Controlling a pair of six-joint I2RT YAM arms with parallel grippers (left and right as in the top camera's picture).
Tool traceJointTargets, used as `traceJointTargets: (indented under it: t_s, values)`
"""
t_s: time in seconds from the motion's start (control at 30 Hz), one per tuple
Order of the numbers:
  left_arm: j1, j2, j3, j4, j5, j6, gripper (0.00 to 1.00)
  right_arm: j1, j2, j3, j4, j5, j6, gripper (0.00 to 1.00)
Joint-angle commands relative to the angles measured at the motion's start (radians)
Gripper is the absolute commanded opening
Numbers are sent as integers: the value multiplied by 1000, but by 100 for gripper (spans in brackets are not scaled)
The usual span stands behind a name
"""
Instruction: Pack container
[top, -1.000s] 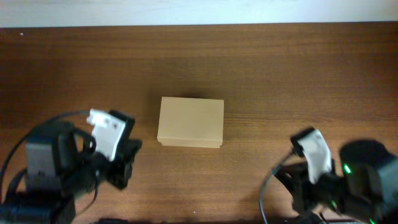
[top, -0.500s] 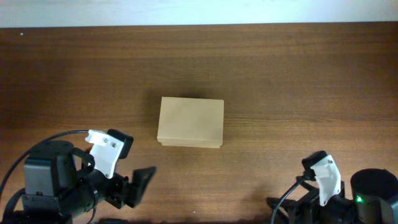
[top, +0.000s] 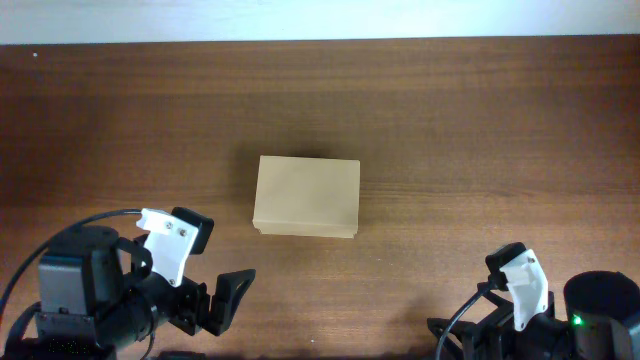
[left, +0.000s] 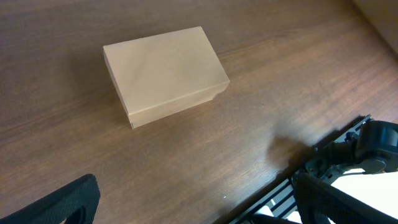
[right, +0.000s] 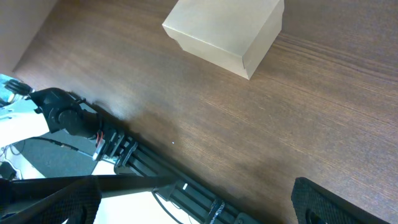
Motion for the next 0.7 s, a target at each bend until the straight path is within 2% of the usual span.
traceJointTargets:
  t_s: [0.0,0.1,0.2,0.3,0.53,0.67]
  values:
    - [1,-5,-8,-2,3,-9,99,1,-3,-7,0,12,3,99]
    - [2,-6,-8,-2,3,-9,100,1,-3,-7,0,12,3,99]
    - [2,-16,-8,-2,-148,25,100,1,-3,-7,0,12,3,99]
    - [2,-50,-8,-2,-228,26,100,1,-3,-7,0,12,3,99]
    - [2,-147,-8,-27,-232,25,99,1,-3,-7,0,12,3,99]
    - [2,-200,-50,80,-196,25,99,1,-3,-7,0,12,3,99]
